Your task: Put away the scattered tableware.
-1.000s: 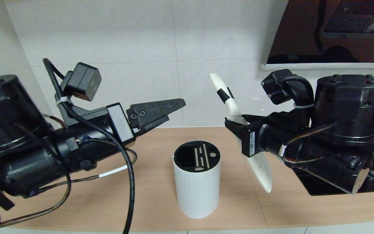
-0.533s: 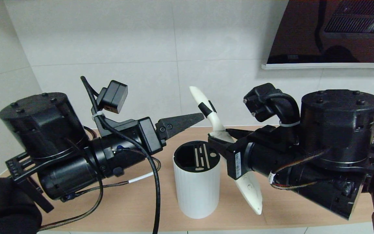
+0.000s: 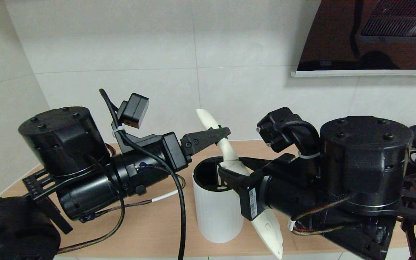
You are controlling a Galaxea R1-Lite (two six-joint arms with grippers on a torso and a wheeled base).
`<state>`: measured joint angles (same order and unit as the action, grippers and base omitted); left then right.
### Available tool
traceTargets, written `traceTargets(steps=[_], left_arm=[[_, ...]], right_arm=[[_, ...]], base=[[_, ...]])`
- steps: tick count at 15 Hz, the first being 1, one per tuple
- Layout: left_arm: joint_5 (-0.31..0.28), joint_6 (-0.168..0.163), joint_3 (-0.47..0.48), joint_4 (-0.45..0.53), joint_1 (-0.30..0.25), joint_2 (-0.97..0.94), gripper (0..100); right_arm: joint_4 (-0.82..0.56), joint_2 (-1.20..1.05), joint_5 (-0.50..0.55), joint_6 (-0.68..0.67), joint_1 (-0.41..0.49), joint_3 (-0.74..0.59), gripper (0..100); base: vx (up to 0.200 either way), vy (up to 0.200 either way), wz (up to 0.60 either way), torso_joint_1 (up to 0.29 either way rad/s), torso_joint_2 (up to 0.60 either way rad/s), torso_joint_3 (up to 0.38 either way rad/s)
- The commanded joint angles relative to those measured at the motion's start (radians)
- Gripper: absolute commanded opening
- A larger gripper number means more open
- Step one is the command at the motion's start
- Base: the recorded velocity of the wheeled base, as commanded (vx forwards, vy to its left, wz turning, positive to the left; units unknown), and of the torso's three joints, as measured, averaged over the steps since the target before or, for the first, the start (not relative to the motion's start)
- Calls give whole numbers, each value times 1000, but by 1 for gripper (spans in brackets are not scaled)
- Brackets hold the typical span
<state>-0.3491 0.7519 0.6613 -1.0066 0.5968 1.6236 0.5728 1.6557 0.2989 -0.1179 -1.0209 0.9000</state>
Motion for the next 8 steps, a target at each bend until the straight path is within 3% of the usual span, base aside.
traceTargets(steps=[1,8], left_arm=[[-1,0,0,0,0,-2,100],[-1,0,0,-1,9,9,100]], right_arm=[[1,-2,0,0,-16,-4,0],[1,-4,0,-3,-38,-6,0]], base=[[0,0,0,0,0,0],[0,0,0,0,0,0]])
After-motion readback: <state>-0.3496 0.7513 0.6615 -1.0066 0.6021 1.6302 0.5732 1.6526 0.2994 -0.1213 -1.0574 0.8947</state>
